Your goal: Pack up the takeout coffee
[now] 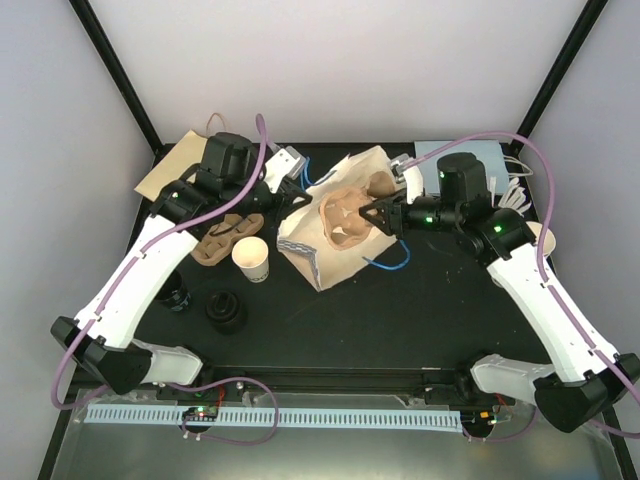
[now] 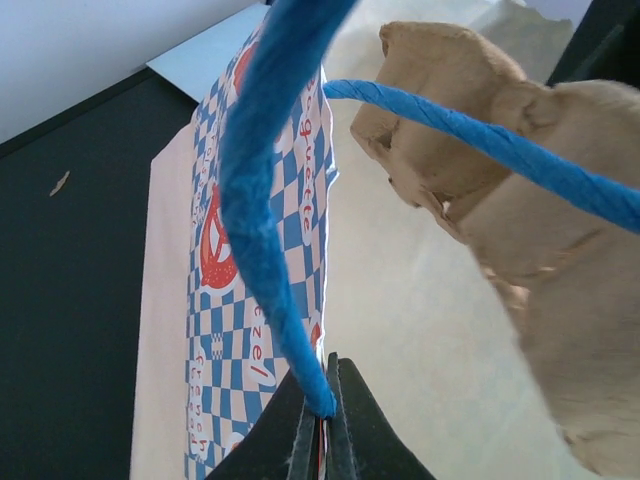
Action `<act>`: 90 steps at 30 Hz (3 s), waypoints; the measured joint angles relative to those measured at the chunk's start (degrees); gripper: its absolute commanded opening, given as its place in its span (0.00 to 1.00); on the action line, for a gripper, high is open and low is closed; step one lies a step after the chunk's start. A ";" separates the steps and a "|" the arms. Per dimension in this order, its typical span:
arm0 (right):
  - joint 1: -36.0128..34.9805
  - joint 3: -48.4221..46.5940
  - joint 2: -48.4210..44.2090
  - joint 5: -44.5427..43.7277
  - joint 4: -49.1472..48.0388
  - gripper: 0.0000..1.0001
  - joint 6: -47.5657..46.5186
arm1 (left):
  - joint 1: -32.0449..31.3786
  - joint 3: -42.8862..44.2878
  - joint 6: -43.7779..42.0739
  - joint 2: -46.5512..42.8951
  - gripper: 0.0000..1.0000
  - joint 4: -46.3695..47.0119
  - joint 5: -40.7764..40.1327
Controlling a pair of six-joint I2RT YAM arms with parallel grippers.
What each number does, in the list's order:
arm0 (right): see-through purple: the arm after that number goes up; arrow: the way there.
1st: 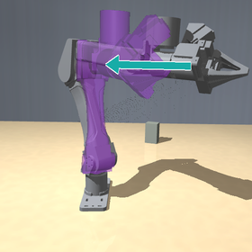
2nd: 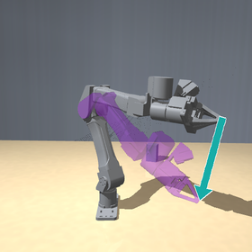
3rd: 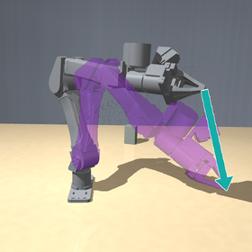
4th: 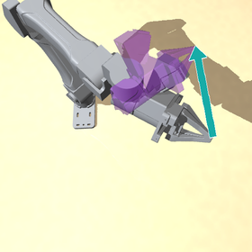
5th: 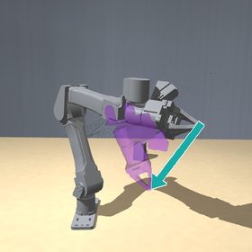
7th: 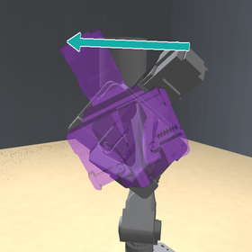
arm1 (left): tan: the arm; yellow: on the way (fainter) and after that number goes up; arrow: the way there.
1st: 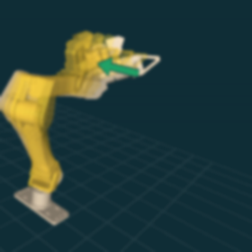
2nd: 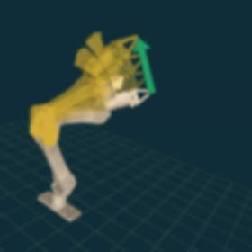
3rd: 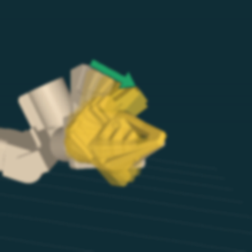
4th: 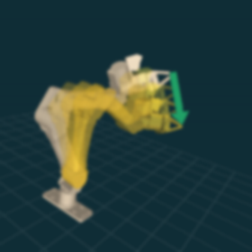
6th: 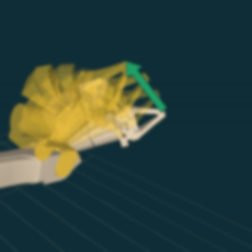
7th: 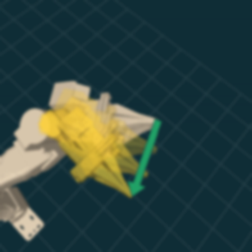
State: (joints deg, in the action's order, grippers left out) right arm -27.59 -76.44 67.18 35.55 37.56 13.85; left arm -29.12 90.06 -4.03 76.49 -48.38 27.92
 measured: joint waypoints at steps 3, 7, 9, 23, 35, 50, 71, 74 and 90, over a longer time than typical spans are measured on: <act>-1.20 -1.09 0.37 -5.68 3.54 0.34 -1.36 | -0.96 -0.33 -0.39 0.02 0.02 -0.09 -0.13; -4.83 -3.87 2.64 -15.21 7.50 0.33 -2.91 | -2.23 -0.33 -0.59 0.09 0.02 -0.07 -0.66; -7.72 -4.79 4.13 -20.68 8.76 0.33 -3.69 | -2.82 -0.33 -0.72 0.17 0.01 -0.09 -1.03; -23.45 -4.83 12.26 -50.42 15.23 0.33 -7.54 | -3.21 0.33 1.88 3.17 0.02 -0.94 -2.56; -25.70 0.72 12.72 -53.72 15.74 0.31 -7.23 | -3.23 1.64 5.35 6.14 0.02 -1.40 1.36; -24.46 -8.74 21.57 -51.12 23.39 0.34 -3.82 | -4.39 1.55 5.03 6.12 0.02 -1.18 0.70; -20.85 -11.06 34.51 -45.44 19.93 0.34 -7.19 | 2.23 3.48 8.66 11.96 0.02 -5.03 1.16; -20.41 -13.99 37.77 -44.35 20.96 0.34 -8.55 | 4.11 3.48 8.76 12.52 0.02 -5.46 1.66; -19.52 -19.47 49.79 -39.85 23.17 0.35 -12.66 | 8.28 4.00 7.30 15.26 0.02 -6.86 0.00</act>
State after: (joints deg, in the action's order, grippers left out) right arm -47.11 -95.92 116.97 -4.29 60.73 1.19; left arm -20.84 94.06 3.27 91.74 -55.24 27.92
